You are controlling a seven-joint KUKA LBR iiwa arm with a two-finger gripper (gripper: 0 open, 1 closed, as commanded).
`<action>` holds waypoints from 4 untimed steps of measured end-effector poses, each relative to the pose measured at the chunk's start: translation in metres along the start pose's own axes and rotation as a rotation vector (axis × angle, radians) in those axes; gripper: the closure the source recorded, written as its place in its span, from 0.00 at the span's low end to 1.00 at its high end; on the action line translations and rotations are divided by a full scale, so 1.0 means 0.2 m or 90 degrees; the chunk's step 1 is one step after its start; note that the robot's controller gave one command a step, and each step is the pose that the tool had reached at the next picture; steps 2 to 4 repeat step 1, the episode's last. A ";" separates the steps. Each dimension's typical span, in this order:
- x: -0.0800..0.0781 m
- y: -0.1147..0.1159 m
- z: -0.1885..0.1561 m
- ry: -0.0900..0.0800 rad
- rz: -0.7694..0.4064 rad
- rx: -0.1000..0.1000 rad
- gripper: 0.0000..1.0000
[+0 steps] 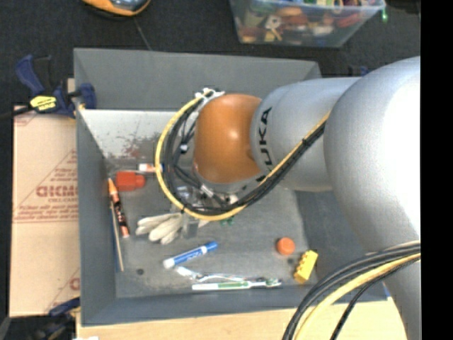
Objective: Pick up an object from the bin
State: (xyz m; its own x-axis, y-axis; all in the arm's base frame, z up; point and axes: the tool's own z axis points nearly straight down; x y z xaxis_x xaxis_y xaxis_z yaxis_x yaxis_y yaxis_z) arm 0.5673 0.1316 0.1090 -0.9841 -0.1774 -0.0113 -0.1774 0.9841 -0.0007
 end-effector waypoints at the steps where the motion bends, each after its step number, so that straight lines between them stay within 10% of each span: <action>1: -0.01 0.00 -0.14 -0.003 0.001 0.000 1.00; 4: -0.01 0.00 -0.14 -0.003 0.001 0.000 1.00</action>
Offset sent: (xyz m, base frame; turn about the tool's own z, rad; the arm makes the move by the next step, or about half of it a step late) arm 0.0014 -0.0001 0.0908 0.0004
